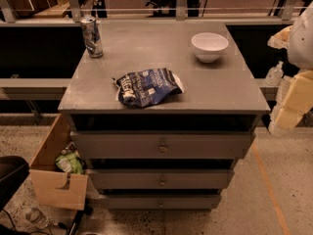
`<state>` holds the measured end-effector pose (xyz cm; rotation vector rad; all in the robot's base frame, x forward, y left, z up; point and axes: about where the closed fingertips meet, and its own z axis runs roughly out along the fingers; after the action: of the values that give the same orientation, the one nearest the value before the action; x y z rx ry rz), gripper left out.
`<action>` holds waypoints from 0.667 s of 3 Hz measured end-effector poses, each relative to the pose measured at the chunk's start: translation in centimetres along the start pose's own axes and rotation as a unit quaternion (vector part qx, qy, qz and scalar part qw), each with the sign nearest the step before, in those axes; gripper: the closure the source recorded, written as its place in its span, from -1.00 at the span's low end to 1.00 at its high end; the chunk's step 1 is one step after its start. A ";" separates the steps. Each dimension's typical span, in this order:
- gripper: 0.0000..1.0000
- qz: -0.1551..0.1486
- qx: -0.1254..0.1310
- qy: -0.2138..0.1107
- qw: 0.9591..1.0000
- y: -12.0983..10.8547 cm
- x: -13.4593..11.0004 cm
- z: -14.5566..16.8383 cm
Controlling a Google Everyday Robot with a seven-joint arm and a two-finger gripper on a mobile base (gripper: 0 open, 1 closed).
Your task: Move white bowl near redbull can
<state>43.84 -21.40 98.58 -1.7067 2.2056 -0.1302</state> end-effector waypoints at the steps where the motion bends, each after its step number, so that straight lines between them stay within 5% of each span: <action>1: -1.00 0.000 0.000 0.000 1.000 0.0 0.0 0.0; 2: -1.00 0.002 0.021 0.001 1.000 -1.9 -0.4 1.1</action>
Offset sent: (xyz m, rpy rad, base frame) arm 0.0633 -0.0008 -0.0164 -0.0287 -0.0915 -0.0380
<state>46.03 -21.38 98.18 -1.6811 2.1926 -0.1764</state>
